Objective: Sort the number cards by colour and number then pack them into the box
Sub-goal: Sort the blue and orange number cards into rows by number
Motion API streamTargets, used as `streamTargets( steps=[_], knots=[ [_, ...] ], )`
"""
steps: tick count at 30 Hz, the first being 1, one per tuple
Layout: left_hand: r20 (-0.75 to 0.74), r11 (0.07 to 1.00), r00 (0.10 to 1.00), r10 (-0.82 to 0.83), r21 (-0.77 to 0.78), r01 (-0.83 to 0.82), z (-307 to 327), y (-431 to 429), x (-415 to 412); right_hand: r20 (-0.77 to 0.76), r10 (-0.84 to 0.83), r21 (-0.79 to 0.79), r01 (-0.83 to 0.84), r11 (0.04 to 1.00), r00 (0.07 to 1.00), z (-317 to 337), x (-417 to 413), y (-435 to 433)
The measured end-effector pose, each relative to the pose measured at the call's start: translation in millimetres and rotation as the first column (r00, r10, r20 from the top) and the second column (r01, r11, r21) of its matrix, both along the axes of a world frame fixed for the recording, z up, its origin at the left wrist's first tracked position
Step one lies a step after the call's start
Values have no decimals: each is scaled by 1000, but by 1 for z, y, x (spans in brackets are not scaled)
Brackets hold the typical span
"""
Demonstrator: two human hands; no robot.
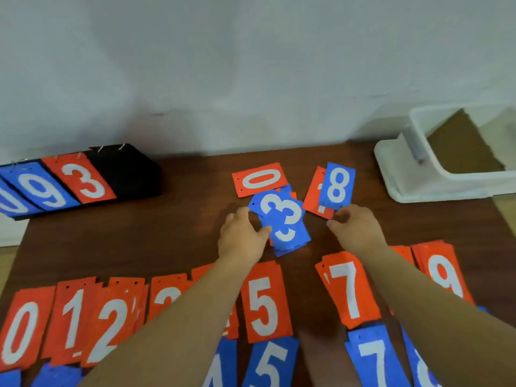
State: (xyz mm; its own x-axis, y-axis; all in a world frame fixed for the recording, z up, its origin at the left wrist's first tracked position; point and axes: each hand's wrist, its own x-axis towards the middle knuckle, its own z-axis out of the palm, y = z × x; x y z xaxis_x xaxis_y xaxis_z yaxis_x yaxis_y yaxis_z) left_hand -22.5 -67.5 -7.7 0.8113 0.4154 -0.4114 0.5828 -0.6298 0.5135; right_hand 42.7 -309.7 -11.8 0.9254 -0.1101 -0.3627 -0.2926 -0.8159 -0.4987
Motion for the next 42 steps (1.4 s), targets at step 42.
streamTargets(
  steps=[42],
  knots=[
    [148,773,781,606,-338,-536,-12,86,-24,-44,-15,307,28,951,999,-22,-5,63]
  ],
)
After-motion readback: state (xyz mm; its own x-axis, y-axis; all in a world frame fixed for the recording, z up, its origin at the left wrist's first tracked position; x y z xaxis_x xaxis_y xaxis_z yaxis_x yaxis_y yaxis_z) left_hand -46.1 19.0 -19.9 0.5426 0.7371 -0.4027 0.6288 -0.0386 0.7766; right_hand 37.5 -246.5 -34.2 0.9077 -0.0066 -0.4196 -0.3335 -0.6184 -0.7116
